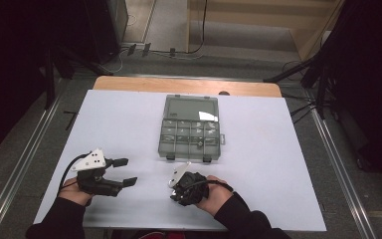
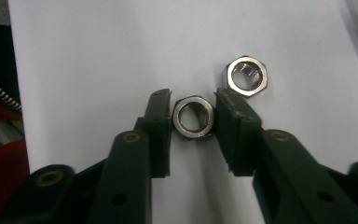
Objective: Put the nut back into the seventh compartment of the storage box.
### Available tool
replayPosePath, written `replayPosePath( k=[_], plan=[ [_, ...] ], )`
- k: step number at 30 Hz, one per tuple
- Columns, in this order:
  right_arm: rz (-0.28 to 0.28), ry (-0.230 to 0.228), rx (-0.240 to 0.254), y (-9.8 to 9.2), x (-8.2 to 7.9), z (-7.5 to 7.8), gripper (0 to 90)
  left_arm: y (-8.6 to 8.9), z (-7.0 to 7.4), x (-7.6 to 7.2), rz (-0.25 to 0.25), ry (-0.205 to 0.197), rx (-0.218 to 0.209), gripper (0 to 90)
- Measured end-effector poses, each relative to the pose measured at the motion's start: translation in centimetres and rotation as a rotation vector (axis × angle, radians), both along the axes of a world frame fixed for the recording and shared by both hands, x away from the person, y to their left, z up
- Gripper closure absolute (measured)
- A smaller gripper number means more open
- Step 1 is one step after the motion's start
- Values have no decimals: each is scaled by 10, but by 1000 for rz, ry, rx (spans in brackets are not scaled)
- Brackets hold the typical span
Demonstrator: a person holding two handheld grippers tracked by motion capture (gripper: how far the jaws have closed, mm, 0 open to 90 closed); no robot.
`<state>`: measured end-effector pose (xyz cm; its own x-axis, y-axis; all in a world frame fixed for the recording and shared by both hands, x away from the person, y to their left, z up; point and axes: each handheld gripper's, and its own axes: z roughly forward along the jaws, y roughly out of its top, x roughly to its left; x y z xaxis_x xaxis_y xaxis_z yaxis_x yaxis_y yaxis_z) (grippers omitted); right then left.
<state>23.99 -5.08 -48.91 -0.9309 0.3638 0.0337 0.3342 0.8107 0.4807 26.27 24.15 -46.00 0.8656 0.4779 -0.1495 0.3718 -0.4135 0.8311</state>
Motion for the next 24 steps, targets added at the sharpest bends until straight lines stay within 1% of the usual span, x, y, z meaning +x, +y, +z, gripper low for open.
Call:
replayPosePath(
  k=[1,4,7,9,12,14,16,19,21,22,24],
  plan=[
    [2,-1,-1,1,0,0,711,0,0,0,0,0,-3,259],
    [1,0,2,1,1,0,713,0,0,0,0,-1,-8,259],
    [-5,20,11,0,2,0,714,0,0,0,0,0,-10,259],
    [-6,22,12,-1,3,0,715,0,0,0,-2,-1,-9,259],
    [0,33,27,-1,4,0,715,1,0,0,0,0,-7,259],
    [8,46,31,-2,5,0,715,1,0,0,-2,1,-9,259],
    [6,49,34,-2,5,1,715,0,0,0,-3,2,-8,259],
    [7,51,52,-2,5,3,715,0,0,0,-4,2,-7,259],
    [4,38,68,-3,6,6,715,1,0,0,-4,3,-5,259],
    [2,43,81,-4,6,9,715,1,0,0,-3,3,-5,259],
    [0,36,105,-8,7,14,715,0,0,0,-3,3,-5,259]
  ],
)
